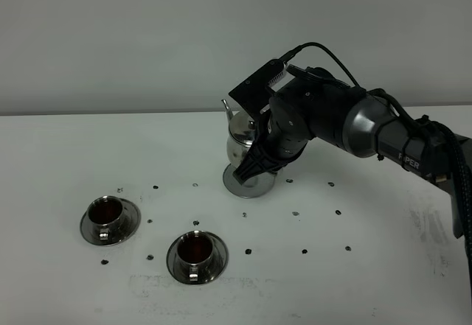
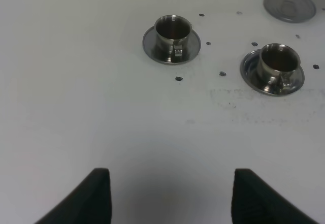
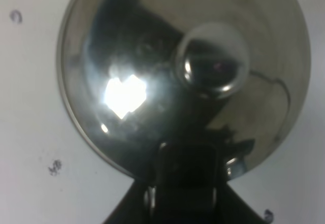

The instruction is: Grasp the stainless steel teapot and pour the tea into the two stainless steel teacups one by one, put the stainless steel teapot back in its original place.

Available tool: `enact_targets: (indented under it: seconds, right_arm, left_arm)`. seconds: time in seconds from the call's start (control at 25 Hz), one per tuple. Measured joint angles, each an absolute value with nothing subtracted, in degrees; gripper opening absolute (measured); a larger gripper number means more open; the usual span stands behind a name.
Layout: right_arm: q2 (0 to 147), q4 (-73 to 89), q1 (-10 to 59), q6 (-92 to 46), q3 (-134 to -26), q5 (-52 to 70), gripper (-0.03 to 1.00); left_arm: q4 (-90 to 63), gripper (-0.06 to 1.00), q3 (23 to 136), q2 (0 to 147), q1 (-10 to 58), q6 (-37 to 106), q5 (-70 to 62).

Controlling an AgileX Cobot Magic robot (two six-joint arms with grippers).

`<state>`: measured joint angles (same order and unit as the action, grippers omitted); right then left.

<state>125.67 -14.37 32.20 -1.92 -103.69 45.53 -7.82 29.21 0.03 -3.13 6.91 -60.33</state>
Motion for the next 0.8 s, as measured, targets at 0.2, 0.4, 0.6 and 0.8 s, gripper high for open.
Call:
enact_targets:
  seconds: [0.2,0.4,0.6,0.8]
  right_arm:
    - [126.9,-13.82,32.16,-1.96,-103.69,45.09,0.2]
    - [128.18,-13.81,32.16,-1.96,-103.71,43.99,0.2]
    - [129.9,-13.76,32.16,-1.96,-103.71,43.8,0.2]
    - [130.24,-13.87,32.16,-1.96,-103.71,43.04,0.2]
  left_arm:
    - [-7.82,0.57,29.21,0.03,-3.13,6.85,-60.33]
    - [-7.82,0.57,29.21,0.03,-3.13,6.85,-60.33]
    - [-7.82,0.57,29.21,0.03,-3.13,6.85,-60.33]
    - [-7.82,0.57,29.21,0.03,-3.13,6.85,-60.33]
